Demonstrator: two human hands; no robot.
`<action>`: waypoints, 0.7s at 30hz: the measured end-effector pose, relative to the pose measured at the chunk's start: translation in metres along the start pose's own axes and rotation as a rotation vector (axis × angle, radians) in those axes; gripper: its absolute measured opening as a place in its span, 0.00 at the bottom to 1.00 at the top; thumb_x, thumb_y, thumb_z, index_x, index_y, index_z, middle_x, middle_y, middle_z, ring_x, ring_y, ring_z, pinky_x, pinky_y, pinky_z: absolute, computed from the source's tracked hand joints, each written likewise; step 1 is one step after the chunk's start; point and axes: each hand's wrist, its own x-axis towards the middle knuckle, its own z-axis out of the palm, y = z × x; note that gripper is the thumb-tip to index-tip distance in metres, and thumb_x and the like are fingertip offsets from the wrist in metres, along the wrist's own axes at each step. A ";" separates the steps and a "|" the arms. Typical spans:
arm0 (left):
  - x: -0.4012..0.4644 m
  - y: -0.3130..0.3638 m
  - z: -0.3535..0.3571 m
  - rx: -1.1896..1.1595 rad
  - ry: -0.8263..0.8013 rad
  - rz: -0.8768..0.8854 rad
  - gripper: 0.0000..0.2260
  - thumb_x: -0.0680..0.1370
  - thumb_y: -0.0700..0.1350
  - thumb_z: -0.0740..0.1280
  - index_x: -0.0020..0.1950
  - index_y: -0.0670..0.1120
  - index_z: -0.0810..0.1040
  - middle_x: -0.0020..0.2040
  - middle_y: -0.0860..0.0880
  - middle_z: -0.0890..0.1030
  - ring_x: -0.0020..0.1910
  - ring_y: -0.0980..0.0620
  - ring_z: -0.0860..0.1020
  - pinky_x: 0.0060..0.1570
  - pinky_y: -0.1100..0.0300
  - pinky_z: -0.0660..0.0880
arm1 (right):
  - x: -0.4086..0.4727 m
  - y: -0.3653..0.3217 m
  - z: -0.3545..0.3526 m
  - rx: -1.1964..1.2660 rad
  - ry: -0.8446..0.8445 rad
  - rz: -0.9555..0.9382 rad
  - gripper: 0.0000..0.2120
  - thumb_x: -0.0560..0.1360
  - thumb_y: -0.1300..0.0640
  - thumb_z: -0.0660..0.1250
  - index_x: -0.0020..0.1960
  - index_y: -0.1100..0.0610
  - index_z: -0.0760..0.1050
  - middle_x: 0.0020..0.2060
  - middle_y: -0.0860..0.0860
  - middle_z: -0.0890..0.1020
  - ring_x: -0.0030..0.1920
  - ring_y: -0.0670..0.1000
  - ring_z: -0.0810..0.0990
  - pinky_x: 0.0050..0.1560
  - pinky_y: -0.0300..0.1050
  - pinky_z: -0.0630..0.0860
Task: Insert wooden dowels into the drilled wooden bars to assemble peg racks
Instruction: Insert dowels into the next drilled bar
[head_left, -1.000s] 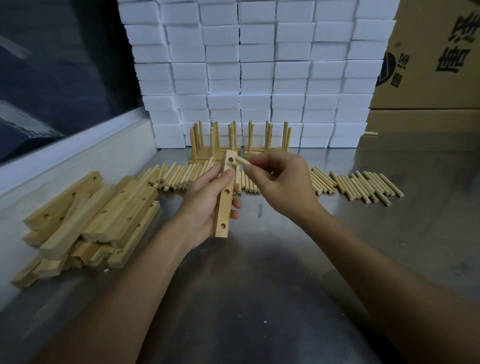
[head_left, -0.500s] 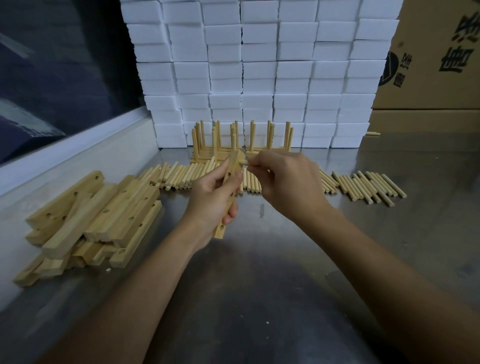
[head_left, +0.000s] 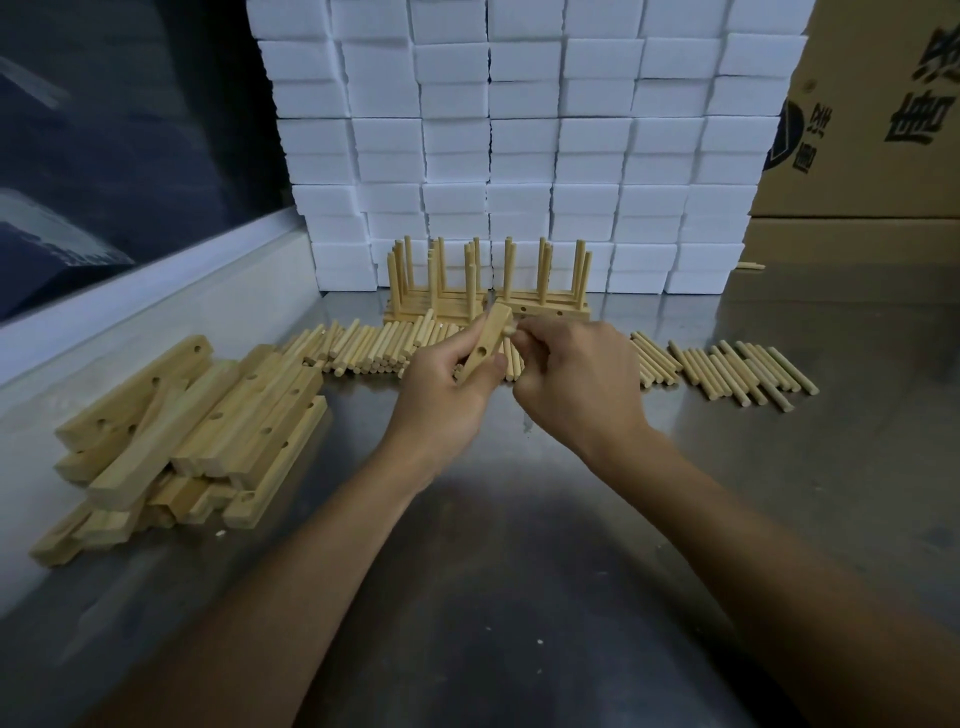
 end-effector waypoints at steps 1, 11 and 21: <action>0.001 0.000 -0.001 0.033 0.000 0.008 0.21 0.81 0.41 0.66 0.74 0.53 0.71 0.53 0.60 0.79 0.53 0.58 0.66 0.42 0.53 0.79 | 0.003 -0.001 0.000 0.116 -0.045 0.104 0.12 0.77 0.57 0.64 0.36 0.54 0.80 0.27 0.50 0.78 0.30 0.54 0.75 0.32 0.46 0.69; 0.001 -0.001 0.001 0.145 0.010 0.083 0.22 0.81 0.44 0.66 0.75 0.52 0.70 0.61 0.44 0.81 0.59 0.41 0.75 0.59 0.42 0.74 | 0.000 0.003 0.001 -0.006 -0.111 0.076 0.12 0.80 0.54 0.60 0.40 0.53 0.76 0.27 0.45 0.73 0.28 0.50 0.72 0.31 0.42 0.63; 0.004 -0.007 -0.003 0.362 -0.018 0.273 0.23 0.80 0.40 0.67 0.74 0.48 0.70 0.47 0.54 0.80 0.41 0.65 0.75 0.42 0.76 0.68 | 0.018 0.024 -0.018 1.090 -0.778 0.793 0.16 0.84 0.57 0.51 0.39 0.55 0.69 0.25 0.46 0.61 0.23 0.44 0.54 0.21 0.36 0.52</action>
